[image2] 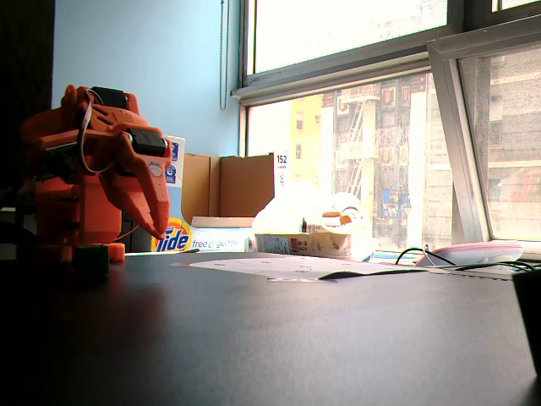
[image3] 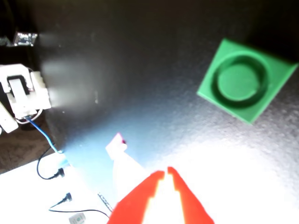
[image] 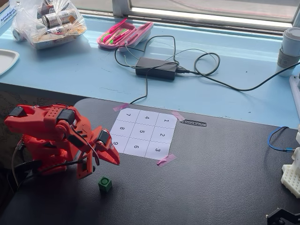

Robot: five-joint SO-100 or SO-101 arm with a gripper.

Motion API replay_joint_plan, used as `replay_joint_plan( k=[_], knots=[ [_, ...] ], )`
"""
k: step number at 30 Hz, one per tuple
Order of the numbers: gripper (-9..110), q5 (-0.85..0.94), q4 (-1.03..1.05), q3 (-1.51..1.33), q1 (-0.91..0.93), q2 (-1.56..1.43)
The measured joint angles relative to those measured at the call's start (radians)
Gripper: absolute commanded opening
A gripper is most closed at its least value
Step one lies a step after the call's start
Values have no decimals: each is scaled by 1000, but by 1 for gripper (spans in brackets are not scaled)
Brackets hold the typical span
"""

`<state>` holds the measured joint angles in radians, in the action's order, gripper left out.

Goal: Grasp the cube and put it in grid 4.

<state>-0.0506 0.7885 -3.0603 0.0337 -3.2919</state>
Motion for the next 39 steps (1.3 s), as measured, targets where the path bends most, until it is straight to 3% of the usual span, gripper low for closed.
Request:
replay_joint_plan(
  k=[35, 39],
  knots=[
    [0, 5, 0, 0, -2, 0],
    [5, 5, 0, 0, -2, 0]
  ],
)
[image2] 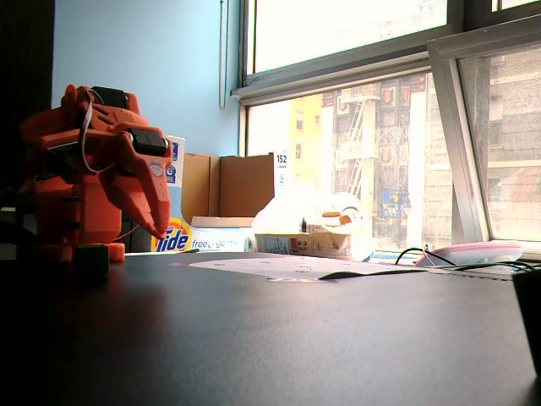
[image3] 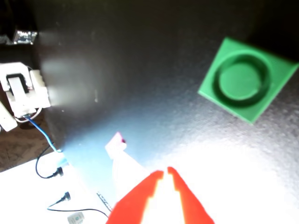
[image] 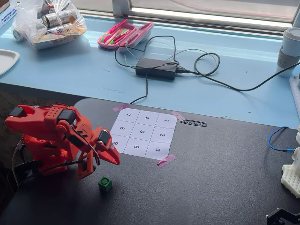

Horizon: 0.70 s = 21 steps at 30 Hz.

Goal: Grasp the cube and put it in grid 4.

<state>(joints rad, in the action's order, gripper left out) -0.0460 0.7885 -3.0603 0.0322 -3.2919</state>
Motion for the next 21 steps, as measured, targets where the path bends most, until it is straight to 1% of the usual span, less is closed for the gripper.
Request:
replay_joint_plan(
  k=[7, 11, 16, 21],
  knots=[
    [6, 2, 20, 9, 0, 18],
    [9, 2, 9, 55, 12, 193],
    [15, -20, 5, 146, 29, 364],
    [15, -38, 28, 258, 49, 509]
  ],
)
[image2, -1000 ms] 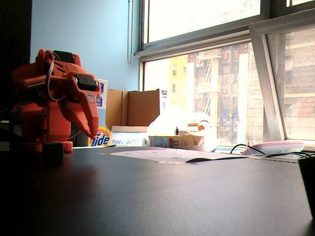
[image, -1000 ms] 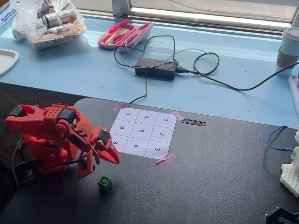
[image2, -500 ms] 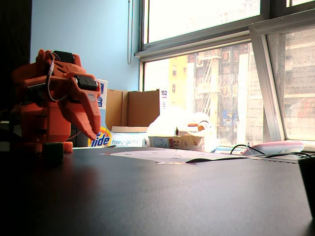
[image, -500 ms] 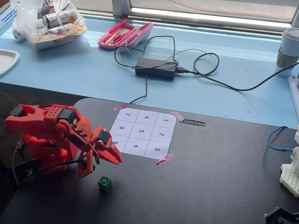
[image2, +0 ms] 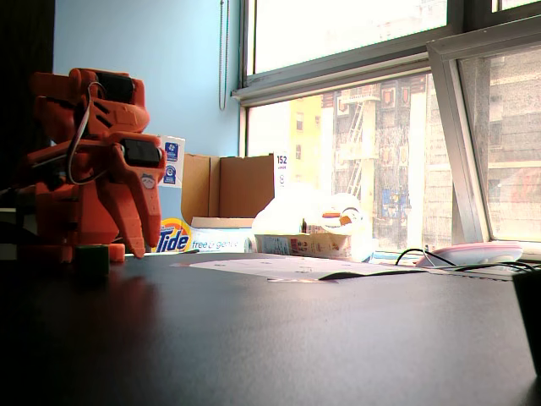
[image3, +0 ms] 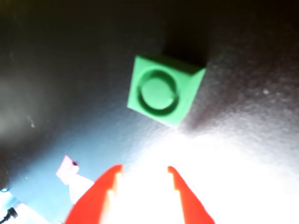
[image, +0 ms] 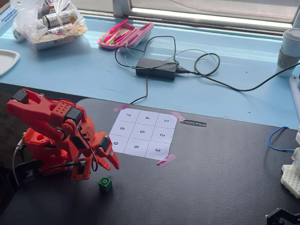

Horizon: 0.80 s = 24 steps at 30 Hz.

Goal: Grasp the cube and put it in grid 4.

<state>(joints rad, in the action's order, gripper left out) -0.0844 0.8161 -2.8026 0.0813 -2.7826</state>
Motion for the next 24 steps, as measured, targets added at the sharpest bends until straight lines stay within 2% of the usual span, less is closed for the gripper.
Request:
replay_joint_plan(
  k=[13, 24],
  knots=[
    [16, -18, 172, 250, 52, 201],
    [28, -9, 219, 348, 155, 324]
  ],
)
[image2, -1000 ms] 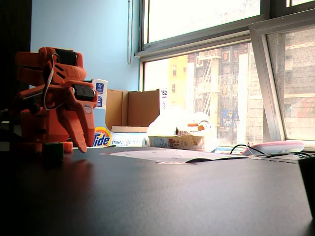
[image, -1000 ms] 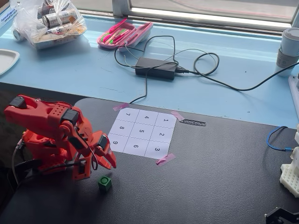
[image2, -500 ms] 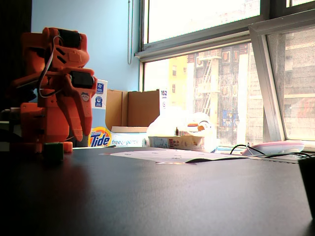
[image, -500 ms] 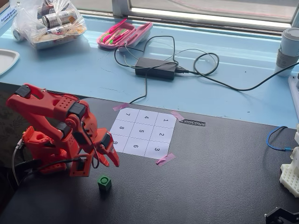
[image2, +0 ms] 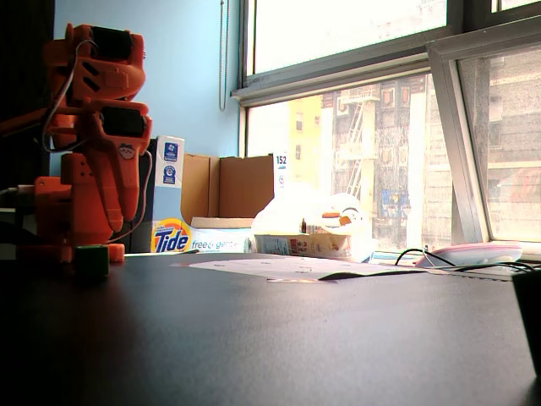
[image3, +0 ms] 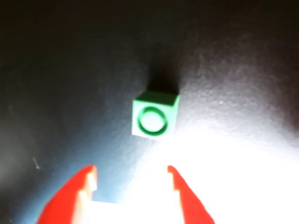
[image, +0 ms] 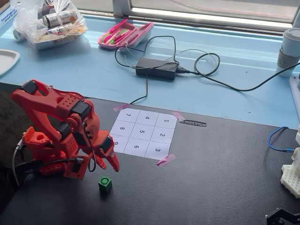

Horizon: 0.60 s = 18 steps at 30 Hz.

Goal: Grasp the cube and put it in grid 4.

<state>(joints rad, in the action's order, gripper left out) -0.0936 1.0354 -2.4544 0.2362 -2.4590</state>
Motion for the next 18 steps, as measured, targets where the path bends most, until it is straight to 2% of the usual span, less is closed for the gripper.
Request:
replay_joint_plan(
  k=[18],
  knots=[
    [28, 40, 23, 17, 101, 155]
  ],
)
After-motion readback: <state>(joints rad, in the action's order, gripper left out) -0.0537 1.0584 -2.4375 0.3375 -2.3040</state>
